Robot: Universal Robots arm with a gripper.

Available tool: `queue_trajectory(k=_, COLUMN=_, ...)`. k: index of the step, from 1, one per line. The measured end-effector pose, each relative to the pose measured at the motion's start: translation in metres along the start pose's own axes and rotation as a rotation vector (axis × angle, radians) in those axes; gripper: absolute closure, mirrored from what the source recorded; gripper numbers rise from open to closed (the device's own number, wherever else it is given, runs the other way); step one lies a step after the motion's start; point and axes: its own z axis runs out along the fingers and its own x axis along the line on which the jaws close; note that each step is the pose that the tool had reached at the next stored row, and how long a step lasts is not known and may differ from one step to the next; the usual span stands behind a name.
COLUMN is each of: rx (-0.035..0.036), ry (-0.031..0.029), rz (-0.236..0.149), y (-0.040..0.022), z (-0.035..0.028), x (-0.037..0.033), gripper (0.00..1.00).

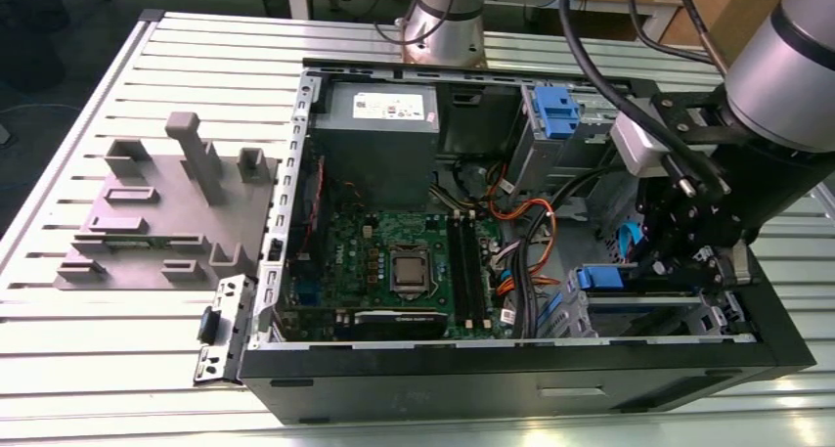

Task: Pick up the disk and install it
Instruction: 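Insert the second disk wire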

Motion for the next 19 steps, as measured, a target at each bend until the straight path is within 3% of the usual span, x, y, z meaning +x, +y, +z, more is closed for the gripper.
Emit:
queue_trajectory(k=6, rx=-0.0007, ry=0.0002, rz=0.000, y=-0.0005, z=-0.0092, x=-0.0003, gripper=0.76)
queue_trajectory(k=8, rx=-0.0007, ry=-0.0002, rz=0.000, y=-0.0005, z=-0.0093, x=-0.0004, gripper=0.78)
queue_trajectory(k=10, rx=-0.0008, ry=-0.0002, rz=0.000, y=-0.0005, z=-0.0093, x=-0.0004, gripper=0.89)
queue_trajectory(k=19, rx=-0.0008, ry=0.0000, rz=0.000, y=-0.0005, z=-0.0095, x=-0.0004, gripper=0.89)
